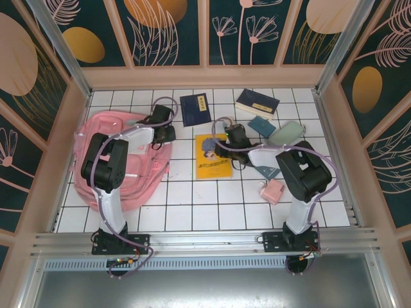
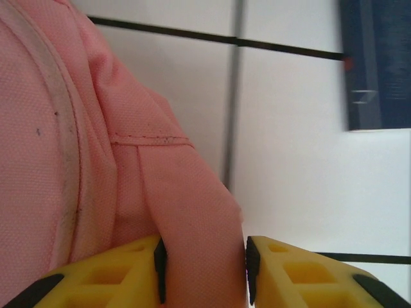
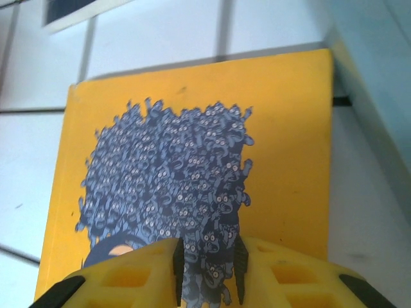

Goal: Pack books, pencil case, and school supplies into a backpack

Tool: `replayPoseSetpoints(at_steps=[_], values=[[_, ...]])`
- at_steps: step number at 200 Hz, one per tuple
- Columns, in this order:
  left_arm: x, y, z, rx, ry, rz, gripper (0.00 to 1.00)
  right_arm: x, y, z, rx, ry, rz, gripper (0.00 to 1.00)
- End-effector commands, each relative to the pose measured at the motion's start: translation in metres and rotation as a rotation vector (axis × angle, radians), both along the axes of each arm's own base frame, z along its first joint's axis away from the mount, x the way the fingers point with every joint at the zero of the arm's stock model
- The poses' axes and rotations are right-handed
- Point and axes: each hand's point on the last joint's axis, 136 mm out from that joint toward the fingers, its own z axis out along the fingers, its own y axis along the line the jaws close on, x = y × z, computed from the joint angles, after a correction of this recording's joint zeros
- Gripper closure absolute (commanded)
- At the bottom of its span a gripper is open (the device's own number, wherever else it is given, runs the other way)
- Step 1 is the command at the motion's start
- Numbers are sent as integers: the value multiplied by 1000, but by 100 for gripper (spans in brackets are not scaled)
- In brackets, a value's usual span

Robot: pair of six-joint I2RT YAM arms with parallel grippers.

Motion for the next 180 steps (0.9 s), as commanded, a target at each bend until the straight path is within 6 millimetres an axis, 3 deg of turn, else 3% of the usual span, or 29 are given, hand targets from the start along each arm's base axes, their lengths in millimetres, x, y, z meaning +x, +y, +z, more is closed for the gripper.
replayPoseSetpoints(at_steps=[1,24,37,52,67,87,96,122,137,157,180], values=[[-23,-58,-24,-96,92,-150,62,-9,-52,-23,-131,78,-109,68],[-36,-96,-11,-124,74,-237,61,-1,-57,-11,-122,49,-111,68],[-41,-102,1,-141,61,-234,59,4,-52,0,-111,23,-94,65],[-44,-89,22,-135,18,-172,55,6,-40,14,-69,6,-57,61],[-48,-73,49,-119,-39,-112,44,7,-25,30,-34,-16,-21,57],[-59,-53,82,-117,-103,-51,42,5,-4,49,-14,-45,24,55],[-70,-43,87,-118,-109,-16,42,2,9,56,-1,-62,59,55],[-104,-12,86,-130,-92,116,43,-8,48,71,66,-62,166,48],[-132,2,73,-164,-54,174,44,-10,68,70,107,-27,207,44],[-166,8,57,-258,10,227,48,-8,96,64,138,11,253,36],[-202,14,41,-312,111,285,56,3,113,45,103,52,254,30]])
